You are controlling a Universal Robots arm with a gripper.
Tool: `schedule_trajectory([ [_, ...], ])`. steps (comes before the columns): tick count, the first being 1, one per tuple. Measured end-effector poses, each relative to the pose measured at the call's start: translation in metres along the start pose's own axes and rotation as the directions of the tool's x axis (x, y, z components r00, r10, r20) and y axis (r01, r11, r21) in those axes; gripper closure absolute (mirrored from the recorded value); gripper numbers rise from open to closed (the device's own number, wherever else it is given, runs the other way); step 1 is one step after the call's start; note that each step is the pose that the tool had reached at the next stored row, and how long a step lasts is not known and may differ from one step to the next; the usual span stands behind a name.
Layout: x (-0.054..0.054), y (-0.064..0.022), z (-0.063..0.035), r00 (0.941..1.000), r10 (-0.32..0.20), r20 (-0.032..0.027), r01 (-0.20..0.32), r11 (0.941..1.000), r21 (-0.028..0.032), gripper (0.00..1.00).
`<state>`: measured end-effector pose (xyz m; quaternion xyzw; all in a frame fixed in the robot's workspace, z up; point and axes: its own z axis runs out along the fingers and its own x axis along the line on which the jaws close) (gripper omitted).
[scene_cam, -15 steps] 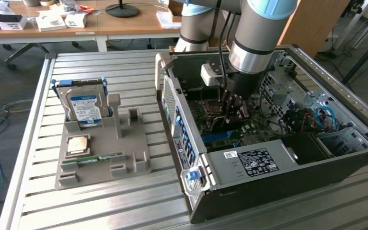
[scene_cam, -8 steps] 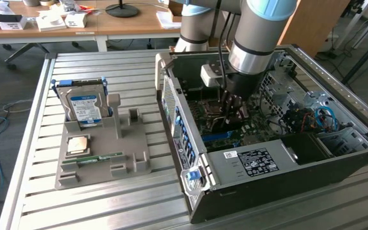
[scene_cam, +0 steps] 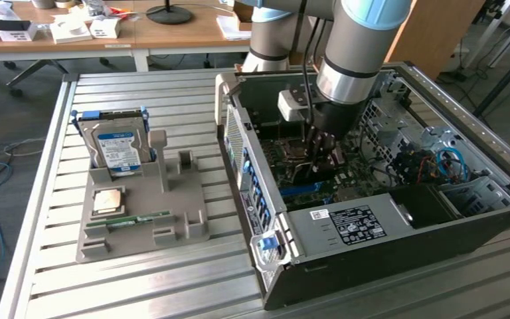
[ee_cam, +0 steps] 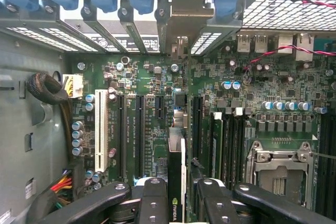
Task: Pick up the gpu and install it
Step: 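Insert the gpu into the slot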
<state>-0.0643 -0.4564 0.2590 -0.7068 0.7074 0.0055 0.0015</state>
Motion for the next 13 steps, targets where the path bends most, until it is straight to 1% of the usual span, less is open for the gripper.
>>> schedule_trajectory([
  [7,0.0000,0.0000,0.0009,1.0000,-0.001,-0.0002,0.001,1.0000,-0.0001,0.73],
  [13,0.0000,0.0000,0.0011,1.0000,-0.006,-0.0001,0.006,1.0000,0.0021,0.73],
])
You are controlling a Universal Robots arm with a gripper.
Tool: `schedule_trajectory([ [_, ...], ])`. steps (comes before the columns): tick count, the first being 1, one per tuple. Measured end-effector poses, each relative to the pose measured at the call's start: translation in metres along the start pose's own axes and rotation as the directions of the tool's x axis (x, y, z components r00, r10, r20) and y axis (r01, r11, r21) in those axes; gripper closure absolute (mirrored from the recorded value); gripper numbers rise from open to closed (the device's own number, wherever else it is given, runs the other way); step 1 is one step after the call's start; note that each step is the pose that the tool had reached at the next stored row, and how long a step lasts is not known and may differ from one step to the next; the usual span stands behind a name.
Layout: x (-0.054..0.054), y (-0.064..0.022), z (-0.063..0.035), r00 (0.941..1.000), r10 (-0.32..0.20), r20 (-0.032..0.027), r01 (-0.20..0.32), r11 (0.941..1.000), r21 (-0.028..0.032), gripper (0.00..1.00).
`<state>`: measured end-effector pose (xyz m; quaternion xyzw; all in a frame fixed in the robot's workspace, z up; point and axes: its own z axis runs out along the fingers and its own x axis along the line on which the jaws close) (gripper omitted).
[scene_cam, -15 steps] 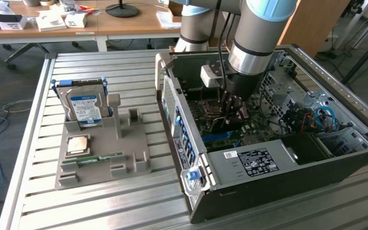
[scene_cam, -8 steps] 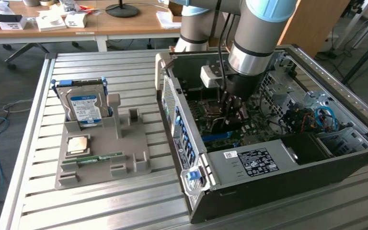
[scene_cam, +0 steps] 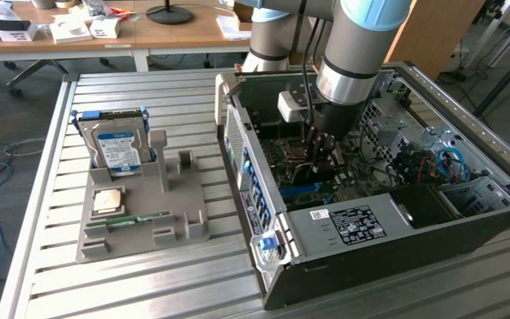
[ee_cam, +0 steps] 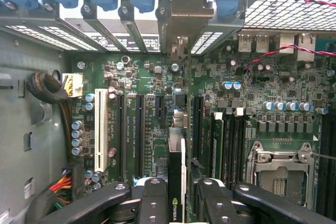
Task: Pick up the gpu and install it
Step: 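Insert the gpu into the slot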
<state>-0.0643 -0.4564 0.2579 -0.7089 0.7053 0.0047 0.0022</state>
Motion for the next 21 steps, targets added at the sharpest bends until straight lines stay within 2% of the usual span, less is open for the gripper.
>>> schedule_trajectory([
  [5,0.0000,0.0002,0.0000,1.0000,-0.003,0.0000,0.003,1.0000,0.0019,0.73],
  [10,0.0000,0.0007,0.0000,1.0000,-0.008,-0.0001,0.008,0.9999,0.0066,0.73],
  [21,0.0000,0.0018,0.0000,1.0000,-0.010,-0.0003,0.010,0.9999,0.0076,0.73],
])
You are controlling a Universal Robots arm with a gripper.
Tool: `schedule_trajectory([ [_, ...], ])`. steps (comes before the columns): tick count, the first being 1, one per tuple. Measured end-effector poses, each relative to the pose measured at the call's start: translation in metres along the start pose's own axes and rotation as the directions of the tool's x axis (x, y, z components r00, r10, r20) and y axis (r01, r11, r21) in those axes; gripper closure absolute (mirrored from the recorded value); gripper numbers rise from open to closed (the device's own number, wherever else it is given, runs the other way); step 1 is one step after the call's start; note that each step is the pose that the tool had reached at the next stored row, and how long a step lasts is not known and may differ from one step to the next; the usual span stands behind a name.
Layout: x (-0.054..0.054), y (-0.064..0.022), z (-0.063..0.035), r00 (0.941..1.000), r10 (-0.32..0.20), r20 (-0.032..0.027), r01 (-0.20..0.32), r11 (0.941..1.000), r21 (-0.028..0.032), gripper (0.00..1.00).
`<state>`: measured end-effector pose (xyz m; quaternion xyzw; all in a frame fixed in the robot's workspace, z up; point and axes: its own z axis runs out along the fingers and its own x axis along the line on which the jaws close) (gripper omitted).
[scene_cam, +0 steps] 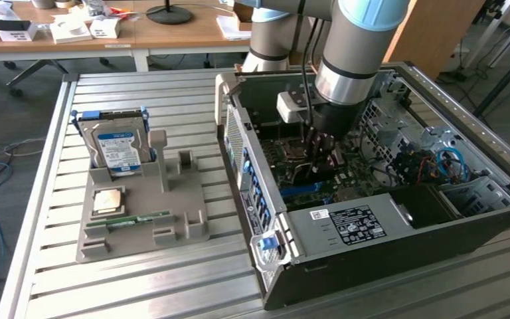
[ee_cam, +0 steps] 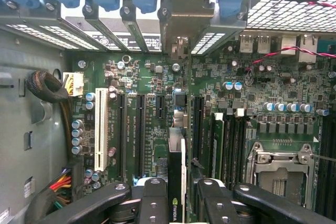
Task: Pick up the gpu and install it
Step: 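Insert the gpu into the slot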
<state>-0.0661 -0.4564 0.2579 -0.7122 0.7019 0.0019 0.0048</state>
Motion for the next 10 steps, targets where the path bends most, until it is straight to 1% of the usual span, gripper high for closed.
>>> schedule_trajectory([
  [8,0.0000,0.0000,0.0000,1.0000,-0.001,0.0001,0.001,1.0000,0.0009,0.73],
  [9,0.0000,0.0000,0.0001,1.0000,-0.001,0.0021,0.001,1.0000,0.0059,0.73],
  [10,0.0000,0.0004,0.0000,1.0000,-0.001,0.0020,0.001,1.0000,0.0081,0.73],
])
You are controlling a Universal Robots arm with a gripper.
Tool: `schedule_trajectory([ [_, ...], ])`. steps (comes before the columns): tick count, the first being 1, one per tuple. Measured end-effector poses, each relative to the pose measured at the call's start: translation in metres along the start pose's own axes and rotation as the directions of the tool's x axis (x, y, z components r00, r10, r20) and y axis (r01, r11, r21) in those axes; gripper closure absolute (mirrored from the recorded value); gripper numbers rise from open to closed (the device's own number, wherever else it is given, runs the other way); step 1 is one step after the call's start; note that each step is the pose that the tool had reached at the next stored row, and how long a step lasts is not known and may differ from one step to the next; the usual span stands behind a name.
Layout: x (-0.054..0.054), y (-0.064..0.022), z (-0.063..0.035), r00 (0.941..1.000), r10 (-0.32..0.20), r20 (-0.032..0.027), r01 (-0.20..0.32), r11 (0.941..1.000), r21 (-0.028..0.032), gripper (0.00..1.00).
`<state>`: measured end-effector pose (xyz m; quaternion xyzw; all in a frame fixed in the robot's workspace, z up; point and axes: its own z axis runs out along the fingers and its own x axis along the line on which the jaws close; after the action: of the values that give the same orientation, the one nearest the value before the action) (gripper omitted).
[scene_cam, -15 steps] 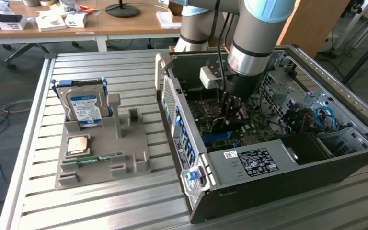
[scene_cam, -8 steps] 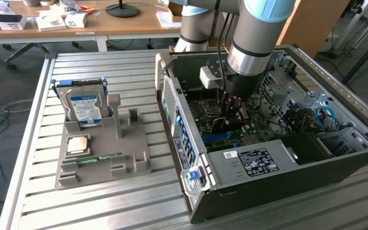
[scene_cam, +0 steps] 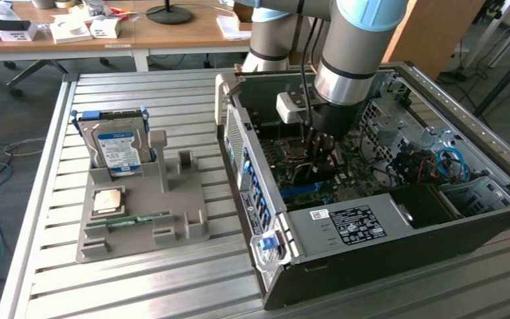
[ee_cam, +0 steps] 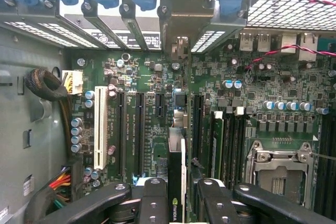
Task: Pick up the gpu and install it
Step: 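Insert the gpu into the slot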
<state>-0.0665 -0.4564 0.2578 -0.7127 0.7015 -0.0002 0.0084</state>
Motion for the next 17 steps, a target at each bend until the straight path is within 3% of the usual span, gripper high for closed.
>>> schedule_trajectory([
  [2,0.0000,0.0018,0.0000,1.0000,0.000,-0.0001,0.000,1.0000,0.0075,0.73],
  [13,0.0000,0.0019,0.0002,1.0000,0.004,-0.0024,-0.004,1.0000,0.0074,0.73],
  [17,0.0000,0.0019,0.0003,0.9996,0.028,-0.0027,-0.028,0.9996,0.0078,0.73],
])
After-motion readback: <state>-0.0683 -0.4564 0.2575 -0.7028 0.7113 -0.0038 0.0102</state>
